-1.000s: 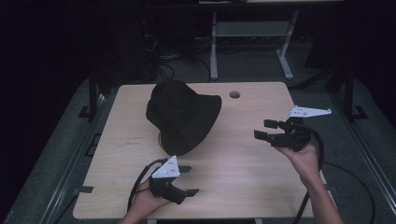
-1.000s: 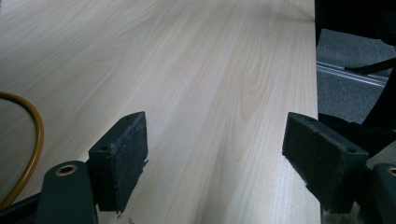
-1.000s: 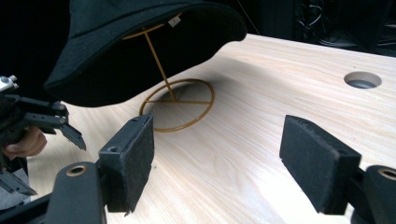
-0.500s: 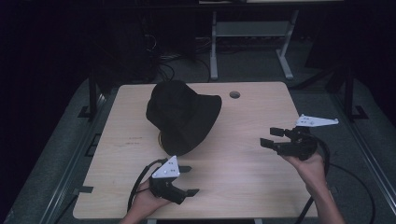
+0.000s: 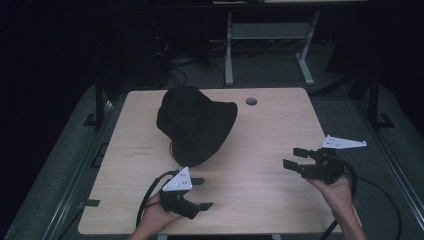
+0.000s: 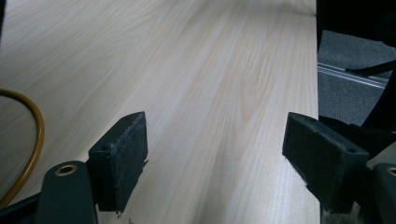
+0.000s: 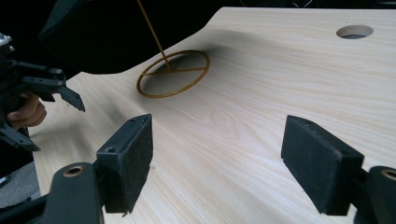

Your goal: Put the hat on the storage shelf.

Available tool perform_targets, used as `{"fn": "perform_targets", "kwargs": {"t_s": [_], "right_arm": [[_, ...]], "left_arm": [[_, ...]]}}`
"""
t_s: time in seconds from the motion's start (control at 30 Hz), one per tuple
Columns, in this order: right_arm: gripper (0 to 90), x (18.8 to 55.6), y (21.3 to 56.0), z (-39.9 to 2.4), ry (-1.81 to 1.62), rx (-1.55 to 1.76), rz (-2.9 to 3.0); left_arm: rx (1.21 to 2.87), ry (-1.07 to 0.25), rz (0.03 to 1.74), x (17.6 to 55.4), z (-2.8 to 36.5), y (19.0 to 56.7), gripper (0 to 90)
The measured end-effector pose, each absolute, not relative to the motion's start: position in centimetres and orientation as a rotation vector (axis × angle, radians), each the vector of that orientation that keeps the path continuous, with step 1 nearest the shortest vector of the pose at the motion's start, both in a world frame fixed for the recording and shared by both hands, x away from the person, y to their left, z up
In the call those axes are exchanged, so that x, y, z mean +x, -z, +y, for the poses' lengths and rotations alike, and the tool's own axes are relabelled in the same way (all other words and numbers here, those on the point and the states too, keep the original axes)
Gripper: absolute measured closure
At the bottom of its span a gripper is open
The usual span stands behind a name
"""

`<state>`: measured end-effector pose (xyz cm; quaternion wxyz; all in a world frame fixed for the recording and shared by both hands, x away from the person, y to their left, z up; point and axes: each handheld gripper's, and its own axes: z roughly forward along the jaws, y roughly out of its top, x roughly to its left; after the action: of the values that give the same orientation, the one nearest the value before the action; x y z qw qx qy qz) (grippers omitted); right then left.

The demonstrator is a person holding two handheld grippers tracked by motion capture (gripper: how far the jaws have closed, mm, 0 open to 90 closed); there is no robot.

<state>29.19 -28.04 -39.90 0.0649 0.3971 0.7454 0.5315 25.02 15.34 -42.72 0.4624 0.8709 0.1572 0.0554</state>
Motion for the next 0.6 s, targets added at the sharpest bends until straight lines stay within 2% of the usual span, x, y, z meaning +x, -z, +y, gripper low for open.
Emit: {"fn": "perform_targets", "kwargs": {"t_s": [0.6], "right_arm": [[24.2,26.6,42.7,-30.3,-1.621,1.288,2.200]], "left_arm": [[2.139,-0.135,0.394,25.1,15.3,42.8,21.6]]}}
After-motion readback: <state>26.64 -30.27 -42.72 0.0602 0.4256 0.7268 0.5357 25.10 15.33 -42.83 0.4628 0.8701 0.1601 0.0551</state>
